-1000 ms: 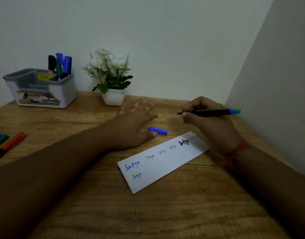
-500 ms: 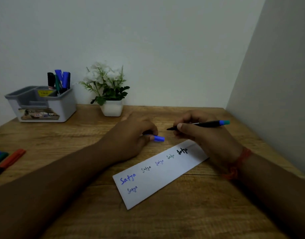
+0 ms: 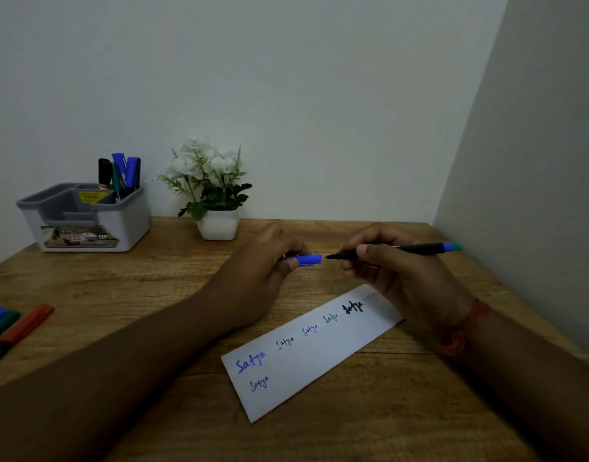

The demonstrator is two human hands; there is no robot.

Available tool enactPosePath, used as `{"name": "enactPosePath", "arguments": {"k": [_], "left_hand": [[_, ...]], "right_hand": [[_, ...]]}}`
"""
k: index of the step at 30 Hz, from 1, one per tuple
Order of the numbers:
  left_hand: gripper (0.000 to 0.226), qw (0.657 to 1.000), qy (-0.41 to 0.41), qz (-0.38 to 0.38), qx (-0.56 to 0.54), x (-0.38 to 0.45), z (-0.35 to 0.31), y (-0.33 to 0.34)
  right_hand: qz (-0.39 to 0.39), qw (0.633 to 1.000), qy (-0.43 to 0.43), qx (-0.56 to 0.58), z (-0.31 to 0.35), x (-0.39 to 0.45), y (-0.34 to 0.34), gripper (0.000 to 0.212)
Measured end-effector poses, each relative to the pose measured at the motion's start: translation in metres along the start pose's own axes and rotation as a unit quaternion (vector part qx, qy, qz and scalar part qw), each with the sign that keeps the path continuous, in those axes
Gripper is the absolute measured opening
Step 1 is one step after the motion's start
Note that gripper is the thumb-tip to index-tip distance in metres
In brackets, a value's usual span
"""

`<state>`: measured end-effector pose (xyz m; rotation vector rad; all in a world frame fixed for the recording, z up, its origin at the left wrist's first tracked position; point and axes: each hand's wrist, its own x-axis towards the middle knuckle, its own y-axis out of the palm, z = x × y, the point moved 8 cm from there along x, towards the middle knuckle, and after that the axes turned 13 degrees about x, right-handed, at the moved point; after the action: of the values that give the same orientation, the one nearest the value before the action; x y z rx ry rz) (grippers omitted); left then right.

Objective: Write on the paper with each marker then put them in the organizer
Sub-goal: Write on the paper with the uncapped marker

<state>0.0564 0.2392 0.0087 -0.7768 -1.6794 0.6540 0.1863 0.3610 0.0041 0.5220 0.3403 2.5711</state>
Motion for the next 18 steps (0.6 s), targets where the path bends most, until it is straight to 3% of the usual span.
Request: {"name": "enactPosePath", "arguments": {"k": [12,18], "left_hand": [[0.019,1.0,0.012,0.016,-0.024,0.0001,-0.0077,0.0054],[0.018,0.999,-0.003,0.014,-0.051,0.0004,-0.0083,0.0034]], "right_hand": [[0.012,0.999,0.009,-0.031,-0.0025,-0.0035,0.007,0.012],[-0.006,1.0,0.004,0.014,-0.0047,-0.0023,0.01,0.017]]}}
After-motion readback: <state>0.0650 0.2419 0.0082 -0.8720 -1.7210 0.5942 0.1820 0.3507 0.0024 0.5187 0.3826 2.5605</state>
